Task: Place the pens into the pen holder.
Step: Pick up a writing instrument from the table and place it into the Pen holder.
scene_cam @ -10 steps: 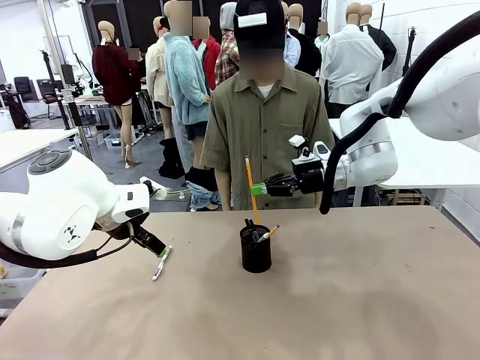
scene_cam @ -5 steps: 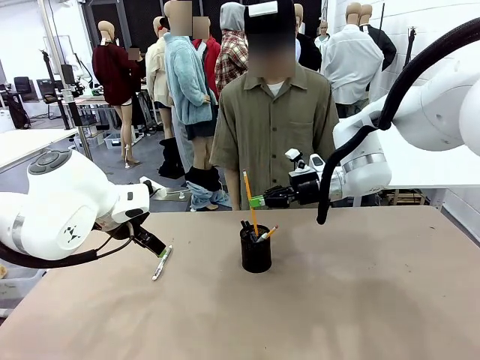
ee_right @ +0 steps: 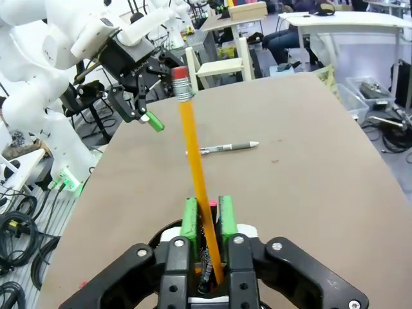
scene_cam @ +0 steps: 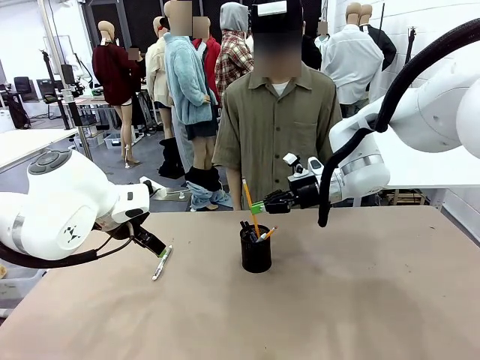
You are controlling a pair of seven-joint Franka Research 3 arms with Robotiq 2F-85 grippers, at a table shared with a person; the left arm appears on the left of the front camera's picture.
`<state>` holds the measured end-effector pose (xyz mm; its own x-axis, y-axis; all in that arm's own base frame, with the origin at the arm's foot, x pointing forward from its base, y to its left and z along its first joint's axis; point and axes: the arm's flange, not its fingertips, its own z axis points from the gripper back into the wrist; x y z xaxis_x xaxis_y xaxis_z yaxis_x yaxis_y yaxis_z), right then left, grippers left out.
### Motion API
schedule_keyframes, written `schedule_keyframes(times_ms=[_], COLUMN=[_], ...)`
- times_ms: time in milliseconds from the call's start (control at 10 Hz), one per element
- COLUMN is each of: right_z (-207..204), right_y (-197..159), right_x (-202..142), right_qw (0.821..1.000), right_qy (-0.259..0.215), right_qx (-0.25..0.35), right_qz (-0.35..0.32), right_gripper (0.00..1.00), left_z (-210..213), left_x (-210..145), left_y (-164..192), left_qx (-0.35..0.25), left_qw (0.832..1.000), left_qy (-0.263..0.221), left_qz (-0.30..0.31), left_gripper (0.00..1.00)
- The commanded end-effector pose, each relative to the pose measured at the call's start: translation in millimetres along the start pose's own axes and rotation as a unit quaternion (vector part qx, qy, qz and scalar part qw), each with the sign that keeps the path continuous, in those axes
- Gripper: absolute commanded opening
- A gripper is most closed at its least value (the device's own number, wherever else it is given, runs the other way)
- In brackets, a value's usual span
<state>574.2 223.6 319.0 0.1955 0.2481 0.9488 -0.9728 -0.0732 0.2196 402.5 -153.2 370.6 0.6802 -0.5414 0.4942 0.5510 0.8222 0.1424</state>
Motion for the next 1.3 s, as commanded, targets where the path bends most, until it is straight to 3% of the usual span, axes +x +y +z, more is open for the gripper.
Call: schedule_keyframes(times_ms=[0,500,900,1200], right_z=[0.3,31.1,15.2,60.4], right_y=[-0.7,20.0,14.9,32.6], right_x=[1.2,7.8,9.7,11.8], right_qw=[1.000,0.999,0.999,0.998], right_qy=[0.005,-0.014,-0.010,-0.025], right_qx=[0.002,-0.015,-0.005,-0.050], right_qz=[0.010,0.043,0.038,0.041], right_gripper=[0.47,0.47,0.47,0.47], left_z=[0.9,0.9,0.9,0.9], left_x=[-0.9,-0.9,-0.9,-0.9], left_y=[1.9,1.9,1.9,1.9], left_qx=[0.000,0.000,0.000,0.000], left_qw=[1.000,1.000,1.000,1.000], left_qy=[-0.001,-0.001,-0.001,-0.001], left_qz=[0.003,0.003,0.003,0.003], left_gripper=[1.00,1.00,1.00,1.00])
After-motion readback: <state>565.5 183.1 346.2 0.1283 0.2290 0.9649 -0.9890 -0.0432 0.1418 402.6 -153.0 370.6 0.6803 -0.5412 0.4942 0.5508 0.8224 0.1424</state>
